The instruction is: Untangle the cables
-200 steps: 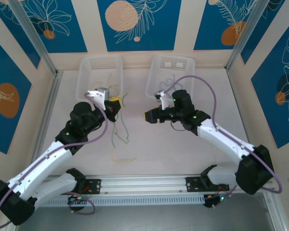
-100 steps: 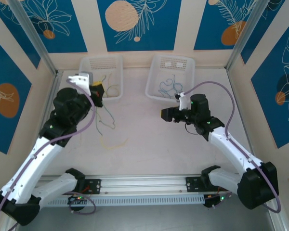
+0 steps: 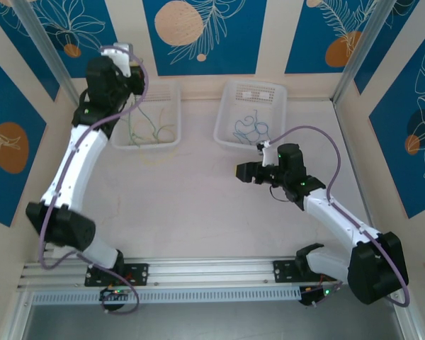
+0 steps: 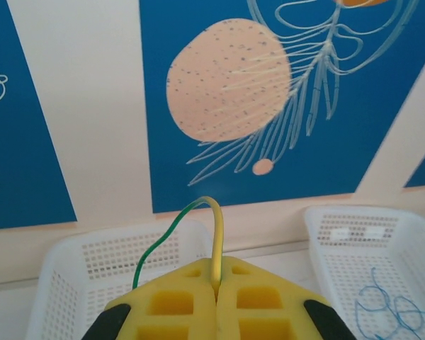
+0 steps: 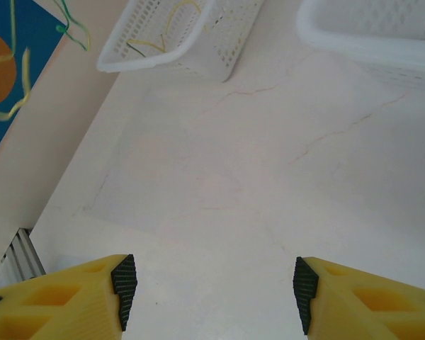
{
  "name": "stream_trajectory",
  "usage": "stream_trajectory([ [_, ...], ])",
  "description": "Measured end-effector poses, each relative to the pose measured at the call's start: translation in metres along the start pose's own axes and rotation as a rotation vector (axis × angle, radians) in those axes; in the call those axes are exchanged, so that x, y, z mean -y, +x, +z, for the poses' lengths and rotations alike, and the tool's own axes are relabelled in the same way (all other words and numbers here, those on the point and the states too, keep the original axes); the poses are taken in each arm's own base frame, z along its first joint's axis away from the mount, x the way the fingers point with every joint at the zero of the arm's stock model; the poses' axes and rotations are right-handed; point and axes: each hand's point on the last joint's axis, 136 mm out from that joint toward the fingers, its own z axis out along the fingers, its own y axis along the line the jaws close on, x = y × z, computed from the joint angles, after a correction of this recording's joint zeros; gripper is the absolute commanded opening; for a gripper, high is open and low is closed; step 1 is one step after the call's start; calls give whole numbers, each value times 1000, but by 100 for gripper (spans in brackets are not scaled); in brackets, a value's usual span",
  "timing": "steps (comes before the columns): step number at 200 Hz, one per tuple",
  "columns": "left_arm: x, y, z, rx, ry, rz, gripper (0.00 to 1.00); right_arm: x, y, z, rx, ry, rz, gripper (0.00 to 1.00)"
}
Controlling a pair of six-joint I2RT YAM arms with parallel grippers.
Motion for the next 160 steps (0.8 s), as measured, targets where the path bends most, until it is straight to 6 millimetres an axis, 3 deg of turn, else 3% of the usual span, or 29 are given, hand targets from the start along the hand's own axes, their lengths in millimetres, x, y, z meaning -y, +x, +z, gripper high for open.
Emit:
stream_trajectory([
  [21, -11, -4, 37, -14, 2, 1, 0, -1, 4, -4, 5, -3, 0, 63],
  [92, -25, 20, 143, -53, 41, 10, 0, -5, 8, -12, 18, -8, -8, 63],
  [121, -38, 41, 169, -72, 41, -6, 0, -6, 9, -17, 25, -10, -13, 63],
  [160, -59, 79, 186, -148, 23, -46, 0, -6, 13, -21, 22, -1, -11, 63],
])
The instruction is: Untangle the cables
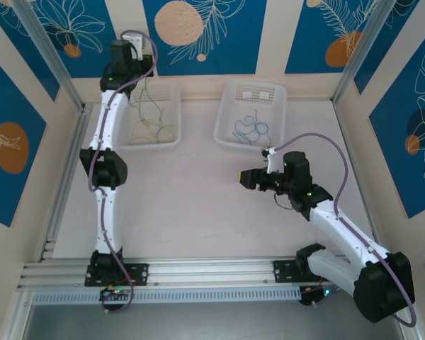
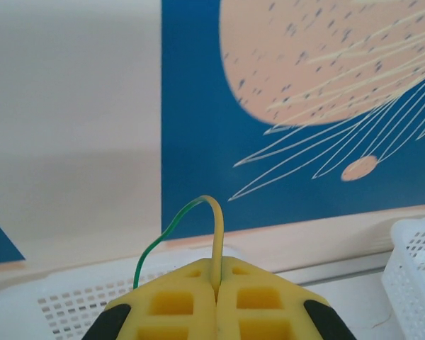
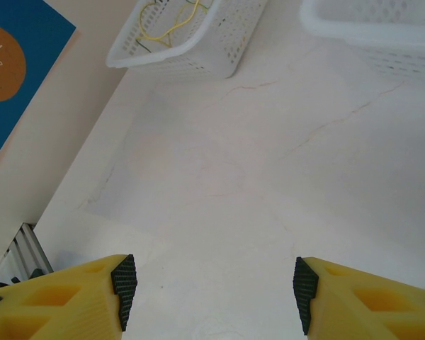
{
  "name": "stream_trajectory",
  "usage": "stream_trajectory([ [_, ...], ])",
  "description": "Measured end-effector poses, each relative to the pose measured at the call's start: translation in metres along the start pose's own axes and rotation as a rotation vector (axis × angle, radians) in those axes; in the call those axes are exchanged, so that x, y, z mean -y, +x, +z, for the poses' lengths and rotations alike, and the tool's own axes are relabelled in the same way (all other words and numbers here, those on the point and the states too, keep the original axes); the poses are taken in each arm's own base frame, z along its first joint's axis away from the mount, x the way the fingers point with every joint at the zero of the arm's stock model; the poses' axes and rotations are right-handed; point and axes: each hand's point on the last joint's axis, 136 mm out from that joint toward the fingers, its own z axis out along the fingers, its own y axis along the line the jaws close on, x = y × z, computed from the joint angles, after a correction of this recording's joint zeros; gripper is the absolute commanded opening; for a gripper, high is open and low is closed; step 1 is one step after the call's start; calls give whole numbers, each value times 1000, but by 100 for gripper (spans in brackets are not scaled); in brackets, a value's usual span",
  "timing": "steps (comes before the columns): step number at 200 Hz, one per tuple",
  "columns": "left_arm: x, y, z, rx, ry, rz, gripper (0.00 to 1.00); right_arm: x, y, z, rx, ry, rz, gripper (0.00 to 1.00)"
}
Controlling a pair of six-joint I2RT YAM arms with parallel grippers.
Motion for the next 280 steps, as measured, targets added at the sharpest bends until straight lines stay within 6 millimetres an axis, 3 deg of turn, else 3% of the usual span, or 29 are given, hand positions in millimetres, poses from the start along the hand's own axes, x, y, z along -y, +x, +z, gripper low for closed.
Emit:
stream_trajectory([
  [82, -7, 37, 20, -78, -1, -23, 0, 2, 3, 0, -9, 7, 3, 63],
  [99, -9, 45, 25, -93, -2, -26, 4, 2, 4, 0, -13, 10, 3, 63],
  [109, -10, 49, 27, -101, -3, -28, 12, 2, 4, 0, -16, 11, 4, 63],
  [120, -10, 53, 28, -107, -3, -26, 33, 3, 4, 0, -17, 11, 2, 63],
  [148, -10, 55, 29, -113, -1, -29, 48, 4, 6, 2, -24, 14, 6, 63],
  [173, -10, 57, 29, -122, -1, -28, 48, 6, 7, 4, -30, 17, 10, 63],
  [202, -9, 58, 22, -149, -4, -33, 56, 5, 6, 3, -29, 17, 6, 63],
  [223, -5, 47, 1, -161, -10, -37, 62, 6, 3, 3, -22, 24, 4, 64],
  [235, 0, 36, -20, -163, -11, -36, 66, 8, 0, 2, -12, 40, 4, 65],
  [244, 4, 29, -41, -158, -13, -39, 68, 10, -4, 1, -2, 53, 4, 74],
  [265, 20, 15, -115, -100, -9, -37, 78, 16, -20, -4, 44, 100, -11, 89],
  [272, 25, 15, -141, -67, -7, -38, 84, 19, -26, -7, 64, 120, -15, 93],
  [280, 32, 15, -175, -15, -2, -35, 98, 23, -35, -10, 90, 147, -18, 95],
])
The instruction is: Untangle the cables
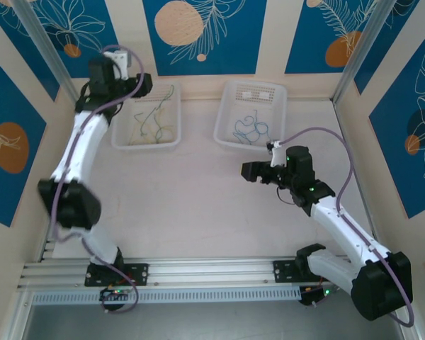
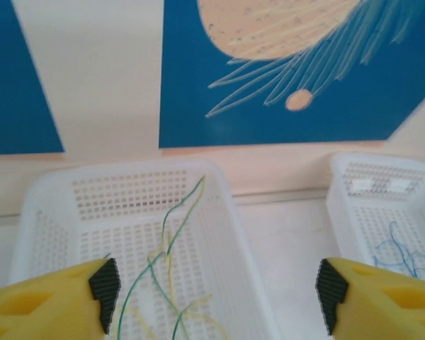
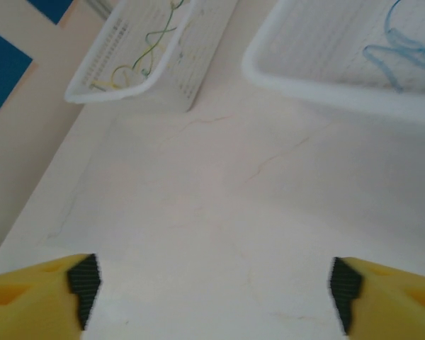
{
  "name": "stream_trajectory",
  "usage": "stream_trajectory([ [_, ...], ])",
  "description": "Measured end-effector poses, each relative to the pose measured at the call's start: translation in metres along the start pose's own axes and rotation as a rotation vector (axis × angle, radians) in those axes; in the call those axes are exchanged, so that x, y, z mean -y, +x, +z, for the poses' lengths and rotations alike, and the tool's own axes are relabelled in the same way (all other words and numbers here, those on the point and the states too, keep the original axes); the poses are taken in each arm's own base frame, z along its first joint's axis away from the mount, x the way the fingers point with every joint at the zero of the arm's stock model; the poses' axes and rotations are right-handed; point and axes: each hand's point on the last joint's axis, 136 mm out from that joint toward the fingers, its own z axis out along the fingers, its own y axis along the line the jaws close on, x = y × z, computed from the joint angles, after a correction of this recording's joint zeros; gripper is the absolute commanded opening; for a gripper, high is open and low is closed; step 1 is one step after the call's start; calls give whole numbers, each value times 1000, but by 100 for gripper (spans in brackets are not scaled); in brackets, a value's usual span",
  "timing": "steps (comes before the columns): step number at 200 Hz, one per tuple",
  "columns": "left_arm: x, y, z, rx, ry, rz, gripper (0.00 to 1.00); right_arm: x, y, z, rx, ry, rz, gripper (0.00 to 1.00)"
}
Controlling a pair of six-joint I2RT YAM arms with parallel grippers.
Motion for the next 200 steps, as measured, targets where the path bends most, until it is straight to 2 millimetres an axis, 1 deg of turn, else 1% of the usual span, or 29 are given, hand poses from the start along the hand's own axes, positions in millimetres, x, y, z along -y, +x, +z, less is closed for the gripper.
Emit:
stream_trajectory([
  [1, 2, 0, -7, 13, 2, 1, 99, 1, -2, 0, 5, 5, 0, 95],
  [3, 2, 0, -12, 27, 0, -2, 100, 2, -3, -1, 9, 11, -4, 96],
  [6, 4, 2, -26, 47, 0, -7, 100, 4, -6, -1, 19, 21, -6, 97],
  [11, 7, 6, -43, 76, 0, -9, 100, 9, -11, -3, 37, 43, -7, 97],
  [14, 10, 9, -57, 102, 2, -4, 100, 12, -14, -4, 51, 61, -3, 97],
  [16, 11, 10, -61, 111, 3, -4, 100, 14, -16, -4, 57, 67, -5, 97],
  [22, 13, 20, -82, 140, -1, -6, 100, 21, -21, -6, 80, 101, -6, 97],
  [28, 14, 32, -98, 164, -11, -8, 100, 28, -25, -9, 100, 133, -5, 97],
  [30, 13, 35, -101, 169, -15, -8, 100, 31, -27, -10, 108, 144, -5, 97],
  [33, 13, 44, -107, 168, -20, -12, 100, 35, -29, -11, 120, 162, -4, 97],
  [42, 9, 66, -123, 183, -45, -13, 100, 45, -37, -16, 162, 213, -9, 97],
  [46, 6, 79, -127, 176, -60, -15, 100, 50, -39, -17, 176, 232, -9, 97],
  [51, 2, 91, -133, 178, -79, -16, 100, 56, -42, -20, 198, 260, -13, 97],
  [63, -13, 129, -141, 158, -146, -18, 100, 71, -45, -26, 248, 328, -28, 97],
  [75, -29, 167, -145, 116, -213, -11, 100, 89, -40, -30, 279, 397, -40, 97],
  [94, -48, 220, -148, 67, -292, 12, 100, 121, -24, -34, 287, 521, -43, 97],
  [103, -55, 240, -147, 55, -315, 26, 100, 138, -15, -38, 291, 579, -36, 97],
  [108, -59, 251, -146, 45, -327, 33, 100, 146, -11, -40, 295, 608, -31, 99],
  [123, -69, 276, -141, 21, -362, 57, 100, 169, 0, -45, 316, 669, -17, 100],
  [135, -76, 288, -136, -1, -391, 80, 100, 184, 9, -45, 311, 701, -7, 100],
  [147, -79, 294, -128, -19, -401, 104, 100, 198, 17, -42, 295, 729, 5, 100],
  [155, -80, 298, -120, -31, -399, 120, 100, 203, 18, -38, 291, 735, 3, 100],
  [168, -82, 305, -106, -53, -396, 137, 100, 207, 17, -31, 302, 728, -15, 100],
  [188, -86, 322, -84, -103, -385, 145, 100, 210, 16, -19, 322, 699, -61, 100],
  [200, -88, 325, -75, -110, -387, 153, 100, 210, 16, -12, 327, 672, -92, 100],
])
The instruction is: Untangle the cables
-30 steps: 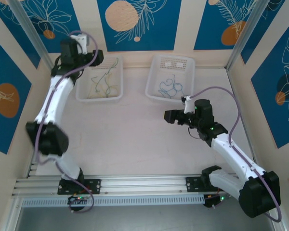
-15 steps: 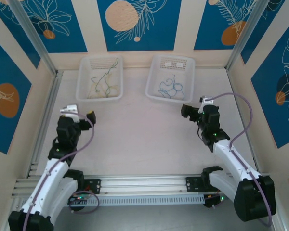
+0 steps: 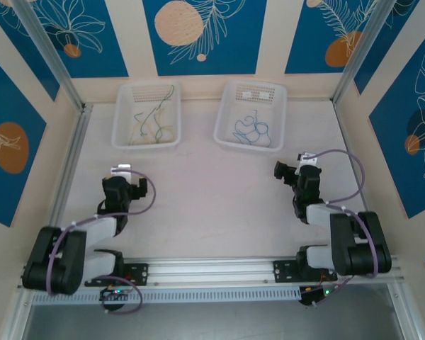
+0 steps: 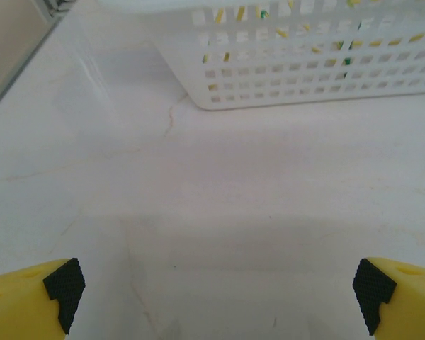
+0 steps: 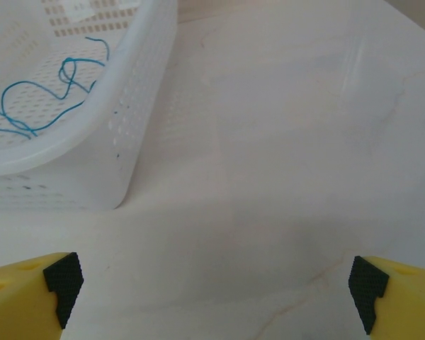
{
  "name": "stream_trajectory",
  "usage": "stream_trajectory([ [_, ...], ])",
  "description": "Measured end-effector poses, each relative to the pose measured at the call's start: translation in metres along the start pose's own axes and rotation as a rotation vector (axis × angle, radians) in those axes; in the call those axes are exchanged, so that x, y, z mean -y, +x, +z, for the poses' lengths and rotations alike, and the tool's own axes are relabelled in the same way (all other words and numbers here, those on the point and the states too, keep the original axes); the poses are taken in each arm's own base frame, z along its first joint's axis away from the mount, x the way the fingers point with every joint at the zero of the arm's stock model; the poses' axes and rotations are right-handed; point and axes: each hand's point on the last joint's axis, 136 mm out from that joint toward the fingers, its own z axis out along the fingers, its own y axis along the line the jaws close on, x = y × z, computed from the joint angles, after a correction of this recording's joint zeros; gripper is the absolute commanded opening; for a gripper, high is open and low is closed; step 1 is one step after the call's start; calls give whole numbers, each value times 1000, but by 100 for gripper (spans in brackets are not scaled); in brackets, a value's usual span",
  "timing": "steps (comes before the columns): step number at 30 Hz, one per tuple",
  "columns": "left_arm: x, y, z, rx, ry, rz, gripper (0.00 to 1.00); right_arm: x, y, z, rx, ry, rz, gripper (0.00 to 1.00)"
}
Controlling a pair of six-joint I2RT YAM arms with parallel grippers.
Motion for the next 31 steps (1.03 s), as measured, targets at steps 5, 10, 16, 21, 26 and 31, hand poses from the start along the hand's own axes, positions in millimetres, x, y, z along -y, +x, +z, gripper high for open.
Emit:
stream_trajectory([
  [5, -5, -18, 12, 90, -6, -23, 100, -19, 17, 18, -17, -111, -68, 100],
  [10, 5, -11, 33, 69, 42, -4, 100, -30, 9, 23, -7, -164, -94, 99],
  [16, 14, -41, 47, 104, 83, 0, 100, -20, -11, 31, 26, -100, -64, 99],
  [21, 17, -39, 48, 95, 96, 2, 100, -18, -10, 31, 20, -88, -63, 99],
  [26, 18, -35, 48, 82, 102, 12, 100, -16, -8, 32, 12, -75, -64, 99],
  [31, 18, -35, 48, 81, 106, 19, 100, -16, -5, 32, 2, -74, -64, 99],
])
